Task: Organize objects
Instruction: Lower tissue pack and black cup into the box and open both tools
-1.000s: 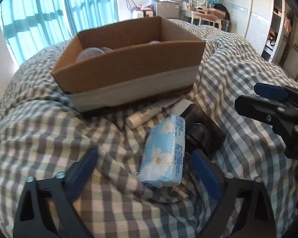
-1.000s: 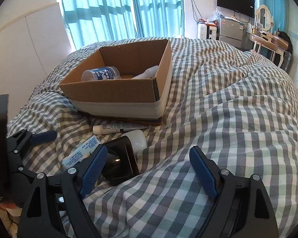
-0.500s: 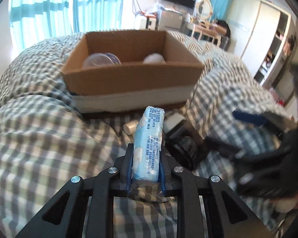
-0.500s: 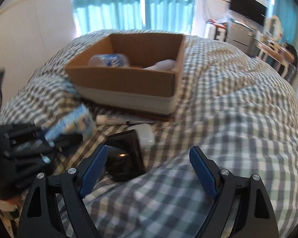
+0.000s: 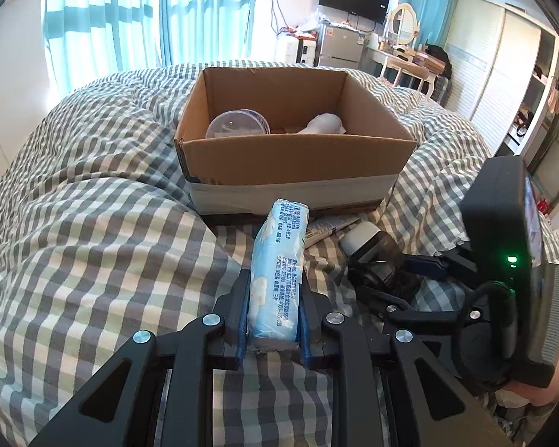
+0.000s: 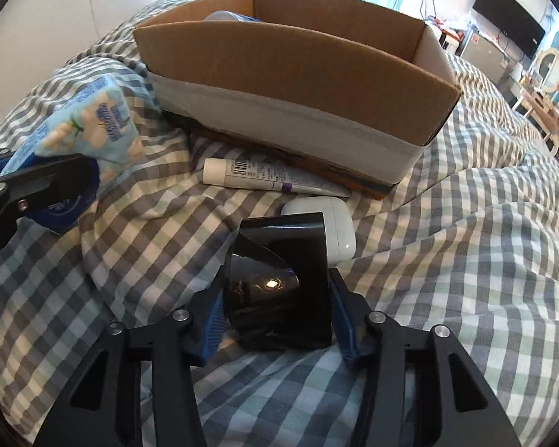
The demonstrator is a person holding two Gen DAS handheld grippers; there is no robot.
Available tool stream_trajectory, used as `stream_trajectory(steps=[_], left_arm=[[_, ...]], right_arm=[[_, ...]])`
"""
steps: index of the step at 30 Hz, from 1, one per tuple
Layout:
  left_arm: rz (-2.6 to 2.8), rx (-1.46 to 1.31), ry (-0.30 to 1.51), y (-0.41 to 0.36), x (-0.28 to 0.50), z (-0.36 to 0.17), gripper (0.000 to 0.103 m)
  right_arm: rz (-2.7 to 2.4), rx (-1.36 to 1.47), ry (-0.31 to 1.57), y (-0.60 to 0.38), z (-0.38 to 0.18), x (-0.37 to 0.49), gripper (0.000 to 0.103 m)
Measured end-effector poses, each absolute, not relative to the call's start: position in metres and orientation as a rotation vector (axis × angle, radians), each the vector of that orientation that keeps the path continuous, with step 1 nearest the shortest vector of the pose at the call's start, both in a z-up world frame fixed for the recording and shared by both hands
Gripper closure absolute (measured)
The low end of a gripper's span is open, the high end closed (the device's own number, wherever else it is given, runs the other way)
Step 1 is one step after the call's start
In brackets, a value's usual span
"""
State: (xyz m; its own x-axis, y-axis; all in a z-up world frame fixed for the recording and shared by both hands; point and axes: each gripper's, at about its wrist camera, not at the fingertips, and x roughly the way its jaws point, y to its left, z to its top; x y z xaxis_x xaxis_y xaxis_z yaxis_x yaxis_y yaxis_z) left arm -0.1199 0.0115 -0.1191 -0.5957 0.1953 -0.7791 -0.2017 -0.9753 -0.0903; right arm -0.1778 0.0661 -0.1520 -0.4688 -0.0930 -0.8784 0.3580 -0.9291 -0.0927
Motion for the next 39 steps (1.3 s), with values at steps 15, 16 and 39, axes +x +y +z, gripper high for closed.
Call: stream_trajectory(steps=[15,16,39], left_arm=[[2.612,-1.218,-0.033,0.012,-0.088,-0.1,0.082],[2.612,-1.212,-0.031,0.014,-0.085,-0.098,0.082],[2.741,-0.908,0.093,0.029,-0.133,0.01,0.082]], right_arm=[[-2.577,1.187,0.312,0.071,-0.077,-0.131,0.055],[-2.585,1.169,0.312,0.069,-0.072,-0.128,0.055],[-2.717,0.781,0.39,0.067,0.061,-0.146,0.093]])
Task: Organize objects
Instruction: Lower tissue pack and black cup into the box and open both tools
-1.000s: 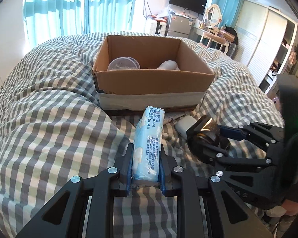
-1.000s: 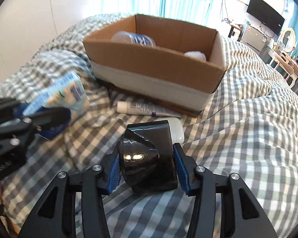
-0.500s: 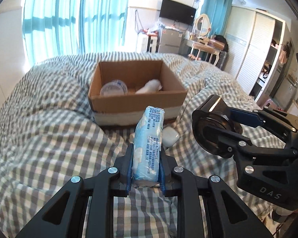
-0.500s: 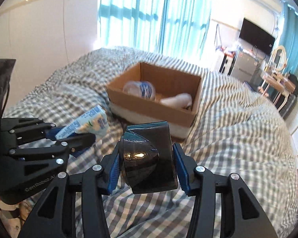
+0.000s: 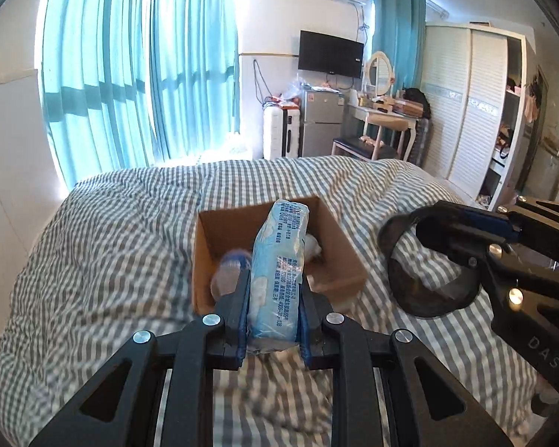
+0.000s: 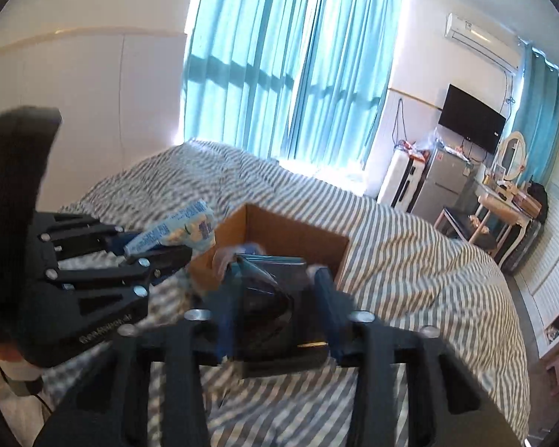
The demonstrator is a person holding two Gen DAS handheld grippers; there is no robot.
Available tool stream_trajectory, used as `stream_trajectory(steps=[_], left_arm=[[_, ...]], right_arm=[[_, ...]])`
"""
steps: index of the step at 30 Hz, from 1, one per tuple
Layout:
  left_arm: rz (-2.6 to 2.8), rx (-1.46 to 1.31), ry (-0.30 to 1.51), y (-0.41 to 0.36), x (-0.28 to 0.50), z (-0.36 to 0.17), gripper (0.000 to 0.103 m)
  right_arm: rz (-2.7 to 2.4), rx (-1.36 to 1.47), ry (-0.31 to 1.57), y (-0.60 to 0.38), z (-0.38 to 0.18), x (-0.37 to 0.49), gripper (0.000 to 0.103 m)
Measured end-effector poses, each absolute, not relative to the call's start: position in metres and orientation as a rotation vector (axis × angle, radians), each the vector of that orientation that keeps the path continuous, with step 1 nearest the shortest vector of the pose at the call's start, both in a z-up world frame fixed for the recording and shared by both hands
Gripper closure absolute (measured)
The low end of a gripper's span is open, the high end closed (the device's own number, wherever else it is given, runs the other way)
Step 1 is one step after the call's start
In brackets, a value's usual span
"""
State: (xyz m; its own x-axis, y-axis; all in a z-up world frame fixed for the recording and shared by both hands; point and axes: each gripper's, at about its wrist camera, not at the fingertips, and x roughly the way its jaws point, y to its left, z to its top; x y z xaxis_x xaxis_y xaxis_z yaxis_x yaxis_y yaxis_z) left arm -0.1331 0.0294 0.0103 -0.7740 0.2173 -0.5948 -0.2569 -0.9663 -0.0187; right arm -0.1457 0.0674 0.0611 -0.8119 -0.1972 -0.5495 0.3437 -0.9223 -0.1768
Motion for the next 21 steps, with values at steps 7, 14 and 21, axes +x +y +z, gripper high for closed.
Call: stream_trajectory(steps=[7,14,21], left_arm=[[2.744,-0.995,0.104,0.033,-0.201,-0.006,0.082],[2.707,-1.078,0.081,0.031,-0.266,-0.028,0.082],[2.631,-1.149,0.089,0.039,-0.309,-0.062,0.082]], right_arm=[[-2.68,0.882,0.338,0.067,0.045,-0.229,0.096],[-2.664,0.991,0.311,0.077,0.018,-0.303,0.096],[-2.616,1.133,0.313,0.082,-0.031,-0.368,0.095]])
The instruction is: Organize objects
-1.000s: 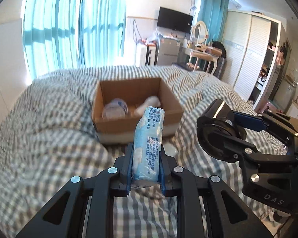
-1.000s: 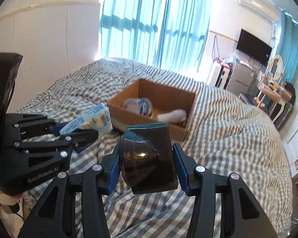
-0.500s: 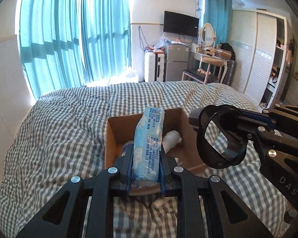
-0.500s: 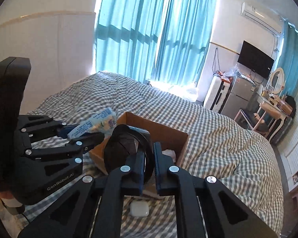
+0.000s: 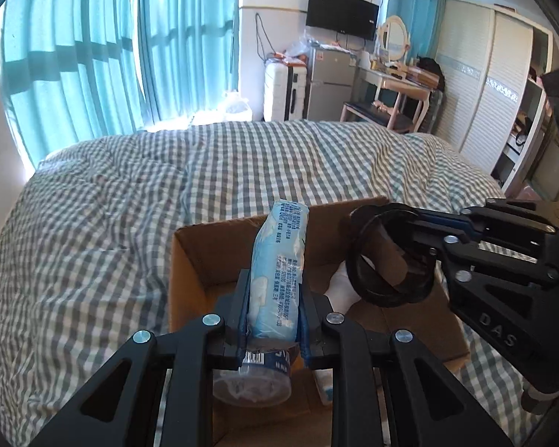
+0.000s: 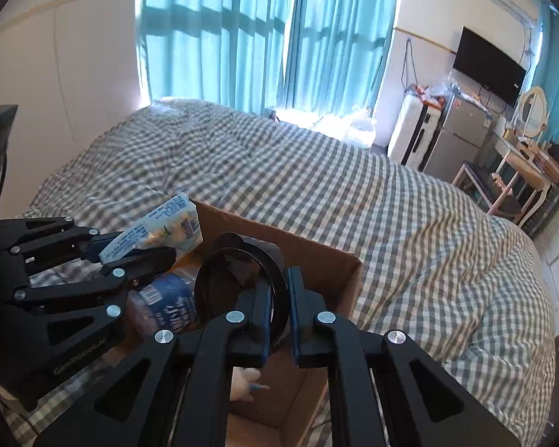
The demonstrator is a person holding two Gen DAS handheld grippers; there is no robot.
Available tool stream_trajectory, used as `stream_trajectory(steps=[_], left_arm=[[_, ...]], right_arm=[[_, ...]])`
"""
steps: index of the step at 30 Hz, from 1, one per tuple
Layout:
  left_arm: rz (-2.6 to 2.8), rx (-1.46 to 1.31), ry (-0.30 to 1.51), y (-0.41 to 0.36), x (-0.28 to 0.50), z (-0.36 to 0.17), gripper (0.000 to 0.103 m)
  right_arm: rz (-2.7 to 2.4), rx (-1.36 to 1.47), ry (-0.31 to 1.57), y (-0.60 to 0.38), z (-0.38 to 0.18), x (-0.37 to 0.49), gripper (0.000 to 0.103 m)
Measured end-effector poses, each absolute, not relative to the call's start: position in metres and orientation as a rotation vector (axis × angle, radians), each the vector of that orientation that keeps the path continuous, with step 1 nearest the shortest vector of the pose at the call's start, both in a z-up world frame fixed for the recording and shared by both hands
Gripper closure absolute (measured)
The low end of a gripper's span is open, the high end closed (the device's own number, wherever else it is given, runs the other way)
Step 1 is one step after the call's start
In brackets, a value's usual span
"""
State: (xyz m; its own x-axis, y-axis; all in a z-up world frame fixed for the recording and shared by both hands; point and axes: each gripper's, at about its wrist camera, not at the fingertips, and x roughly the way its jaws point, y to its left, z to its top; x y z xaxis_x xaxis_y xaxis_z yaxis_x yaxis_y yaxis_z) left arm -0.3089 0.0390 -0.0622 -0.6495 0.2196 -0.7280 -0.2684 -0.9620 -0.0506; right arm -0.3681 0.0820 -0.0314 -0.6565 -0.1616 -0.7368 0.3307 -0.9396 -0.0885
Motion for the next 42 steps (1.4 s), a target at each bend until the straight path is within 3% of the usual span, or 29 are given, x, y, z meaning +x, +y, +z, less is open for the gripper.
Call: stream_trajectory(steps=[15,17,19,24,27,30,32,34,37,42], left_arm=[[2.527,-1.179,0.14,0.049,-0.318,-0.096,0.08],[2.52,-1.196,0.135,0.047,-0.318,-0.094,0.078],[2.51,-1.202,0.133,0.047,-0.315,-0.09,0.073],[2.568,-1.129,0.161,0.044,-0.293,-0.061,0.041],[2.622,-1.047,0.17,0.04,-0.272,-0.034,0.024],[2.686,-0.956,0.18,0.035,-0.25,-0.006,0.019],[2.704,-0.91,0.168,0.029,-0.235,0.012,0.018],[2.732,-0.868,0.145,0.023,-0.22,0.029,0.014],[2.78,-0.794,0.113,0.01,-0.196,0.051,0.008],[2.836,-0.735,0.084,-0.006,-0.167,0.073,0.003]], right_arm=[[-2.575,1.202,0.236,0.09,-0.073,-0.389,0.094],[-2.577,1.181,0.208,0.093,-0.066,-0.386,0.085],[-2.615,1.128,0.194,0.097,-0.057,-0.378,0.065],[-2.667,1.048,0.115,0.109,-0.024,-0.355,0.059],[-2.712,0.973,0.094,0.113,0.005,-0.334,0.046],[-2.741,0.894,0.112,0.113,0.036,-0.31,0.046],[-2.767,0.834,0.121,0.112,0.056,-0.291,0.04],[-2.797,0.765,0.112,0.113,0.078,-0.27,0.026],[-2.809,0.676,0.101,0.114,0.104,-0.24,0.018],[-2.818,0.585,0.123,0.117,0.133,-0.19,0.011]])
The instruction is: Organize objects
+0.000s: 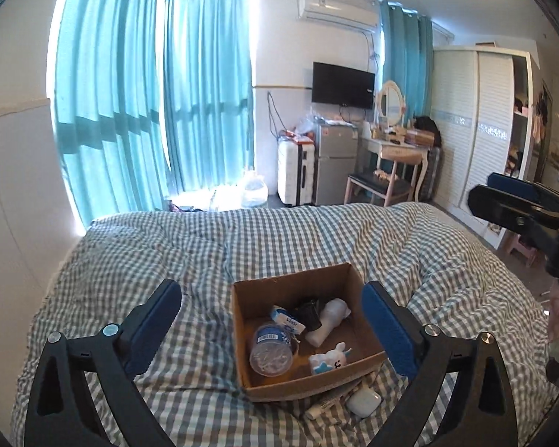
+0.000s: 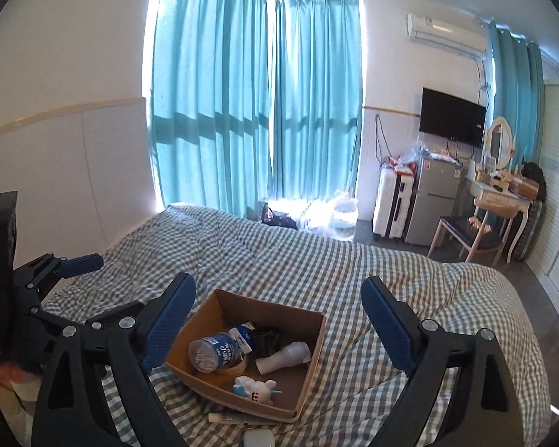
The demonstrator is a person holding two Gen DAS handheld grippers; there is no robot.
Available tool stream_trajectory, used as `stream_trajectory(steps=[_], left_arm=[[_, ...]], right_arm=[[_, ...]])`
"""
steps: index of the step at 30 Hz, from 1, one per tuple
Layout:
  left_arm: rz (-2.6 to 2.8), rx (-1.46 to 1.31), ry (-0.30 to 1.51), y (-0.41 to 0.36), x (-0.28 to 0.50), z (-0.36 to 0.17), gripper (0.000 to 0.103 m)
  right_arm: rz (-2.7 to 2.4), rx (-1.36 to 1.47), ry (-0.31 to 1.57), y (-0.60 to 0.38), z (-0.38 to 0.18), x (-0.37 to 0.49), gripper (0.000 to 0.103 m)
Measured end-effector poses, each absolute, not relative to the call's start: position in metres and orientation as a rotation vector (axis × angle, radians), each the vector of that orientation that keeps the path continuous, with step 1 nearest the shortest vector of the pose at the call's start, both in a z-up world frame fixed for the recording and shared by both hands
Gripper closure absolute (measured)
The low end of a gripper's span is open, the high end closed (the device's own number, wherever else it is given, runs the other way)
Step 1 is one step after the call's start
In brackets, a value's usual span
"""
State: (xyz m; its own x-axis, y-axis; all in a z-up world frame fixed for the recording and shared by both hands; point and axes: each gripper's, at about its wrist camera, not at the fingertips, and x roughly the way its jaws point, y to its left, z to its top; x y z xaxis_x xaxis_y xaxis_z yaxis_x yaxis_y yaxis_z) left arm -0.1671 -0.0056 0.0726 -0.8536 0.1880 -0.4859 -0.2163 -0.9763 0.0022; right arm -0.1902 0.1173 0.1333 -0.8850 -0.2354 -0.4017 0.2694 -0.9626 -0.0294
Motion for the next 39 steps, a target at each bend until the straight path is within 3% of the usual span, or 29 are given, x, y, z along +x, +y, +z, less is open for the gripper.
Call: stream_trajectory(steps=[11,23,30,39], left_arm=[[2.846,-0.721,0.136,0.008,-0.115,0.06,0.001],[2.846,-0.986,0.149,0.017,-0.127,-0.049,0.0],[2.847,-1.15,0.023,0.003,-0.149,-0.096,0.0],[2.846,-1.28,-0.003,-0.009,-0.165,-0.121,0.0]], right_arm=[[-2.829,0.53,0.146,0.132,0.112,-0.123,0.007],[-2.842,0.893,-0.008,0.149,-0.025,-0.163,0.007],[-2.747,1.135,0.057,0.128,-0.089,-0.195,0.007],[-2.625,1.297,0.159,0.094,-0.14,-0.221,0.009]])
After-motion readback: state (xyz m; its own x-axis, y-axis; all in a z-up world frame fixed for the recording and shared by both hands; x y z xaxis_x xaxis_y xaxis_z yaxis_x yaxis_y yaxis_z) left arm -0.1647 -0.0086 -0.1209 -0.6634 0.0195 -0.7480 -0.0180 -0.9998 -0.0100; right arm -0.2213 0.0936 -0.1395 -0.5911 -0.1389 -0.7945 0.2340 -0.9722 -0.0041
